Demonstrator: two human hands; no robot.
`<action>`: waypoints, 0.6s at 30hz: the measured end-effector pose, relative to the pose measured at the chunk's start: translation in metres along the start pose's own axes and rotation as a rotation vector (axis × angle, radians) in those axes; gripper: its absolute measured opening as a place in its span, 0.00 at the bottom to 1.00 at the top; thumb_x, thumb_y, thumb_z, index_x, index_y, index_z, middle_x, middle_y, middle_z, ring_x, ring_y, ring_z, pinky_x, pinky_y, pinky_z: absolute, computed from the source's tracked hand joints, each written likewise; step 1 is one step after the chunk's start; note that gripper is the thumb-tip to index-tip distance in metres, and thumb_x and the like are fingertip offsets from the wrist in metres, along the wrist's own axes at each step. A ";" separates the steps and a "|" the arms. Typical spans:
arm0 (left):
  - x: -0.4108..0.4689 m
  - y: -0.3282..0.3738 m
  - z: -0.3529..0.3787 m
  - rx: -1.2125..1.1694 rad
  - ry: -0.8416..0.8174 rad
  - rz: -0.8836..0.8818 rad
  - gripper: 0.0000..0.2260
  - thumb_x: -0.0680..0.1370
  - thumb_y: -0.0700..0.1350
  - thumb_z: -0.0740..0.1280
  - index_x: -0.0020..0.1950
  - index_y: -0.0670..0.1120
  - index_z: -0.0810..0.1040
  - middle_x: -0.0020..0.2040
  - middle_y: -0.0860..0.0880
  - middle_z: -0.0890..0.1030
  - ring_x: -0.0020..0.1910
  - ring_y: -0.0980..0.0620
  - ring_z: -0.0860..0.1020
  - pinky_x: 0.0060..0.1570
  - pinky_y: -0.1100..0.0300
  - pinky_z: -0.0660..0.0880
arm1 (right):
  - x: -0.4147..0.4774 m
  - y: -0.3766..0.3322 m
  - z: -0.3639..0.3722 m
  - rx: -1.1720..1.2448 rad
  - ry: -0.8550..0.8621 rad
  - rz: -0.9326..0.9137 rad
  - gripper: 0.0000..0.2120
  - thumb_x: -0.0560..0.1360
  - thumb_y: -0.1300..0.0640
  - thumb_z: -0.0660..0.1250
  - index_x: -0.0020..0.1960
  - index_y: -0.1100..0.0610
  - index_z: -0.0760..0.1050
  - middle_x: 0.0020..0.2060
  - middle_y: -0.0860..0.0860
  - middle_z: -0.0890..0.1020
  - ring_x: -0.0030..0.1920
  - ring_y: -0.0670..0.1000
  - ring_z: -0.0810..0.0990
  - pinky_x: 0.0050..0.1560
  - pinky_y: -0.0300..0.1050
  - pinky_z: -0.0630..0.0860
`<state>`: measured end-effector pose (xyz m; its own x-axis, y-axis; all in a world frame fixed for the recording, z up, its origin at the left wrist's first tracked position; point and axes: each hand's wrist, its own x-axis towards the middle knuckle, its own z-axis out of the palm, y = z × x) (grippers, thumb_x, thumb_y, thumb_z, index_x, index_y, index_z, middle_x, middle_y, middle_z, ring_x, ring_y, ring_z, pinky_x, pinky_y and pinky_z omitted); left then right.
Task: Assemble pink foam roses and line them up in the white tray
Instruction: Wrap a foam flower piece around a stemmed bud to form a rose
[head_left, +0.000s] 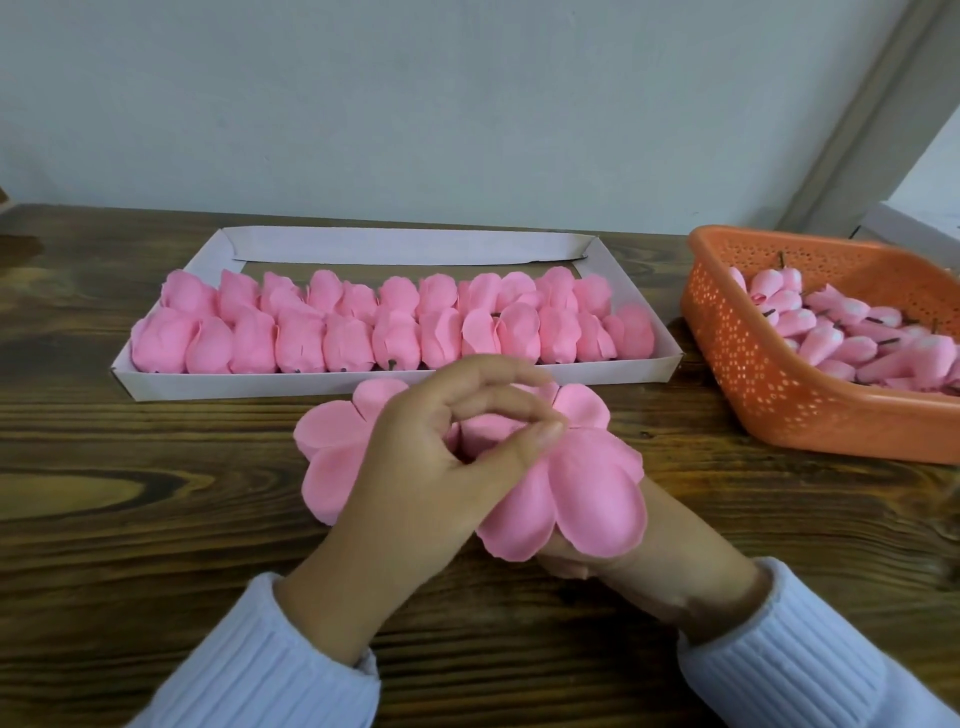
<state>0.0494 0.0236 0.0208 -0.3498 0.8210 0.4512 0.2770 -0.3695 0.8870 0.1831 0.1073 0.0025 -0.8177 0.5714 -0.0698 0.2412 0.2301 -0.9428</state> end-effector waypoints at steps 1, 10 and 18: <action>0.000 -0.001 0.001 0.007 -0.010 -0.011 0.10 0.70 0.44 0.72 0.50 0.52 0.80 0.42 0.55 0.85 0.46 0.57 0.83 0.50 0.62 0.78 | -0.001 0.001 0.000 -0.034 0.076 -0.001 0.26 0.73 0.71 0.67 0.26 0.44 0.73 0.22 0.41 0.73 0.29 0.45 0.73 0.44 0.38 0.73; 0.003 0.000 -0.007 0.260 0.290 0.251 0.06 0.72 0.42 0.74 0.47 0.46 0.81 0.43 0.56 0.84 0.45 0.61 0.82 0.49 0.68 0.75 | 0.007 -0.009 -0.002 0.916 -0.228 0.121 0.16 0.65 0.71 0.64 0.51 0.62 0.82 0.43 0.59 0.84 0.44 0.54 0.85 0.44 0.45 0.82; 0.001 0.000 0.000 0.375 0.241 0.349 0.05 0.75 0.40 0.67 0.50 0.47 0.79 0.45 0.54 0.81 0.47 0.59 0.80 0.49 0.64 0.75 | 0.009 -0.015 -0.004 1.192 -0.326 0.188 0.30 0.75 0.44 0.59 0.69 0.63 0.71 0.67 0.60 0.75 0.64 0.57 0.76 0.67 0.53 0.70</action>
<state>0.0490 0.0243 0.0206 -0.3628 0.5393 0.7600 0.6965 -0.3848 0.6056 0.1743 0.1121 0.0171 -0.9543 0.2574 -0.1520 -0.1159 -0.7873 -0.6055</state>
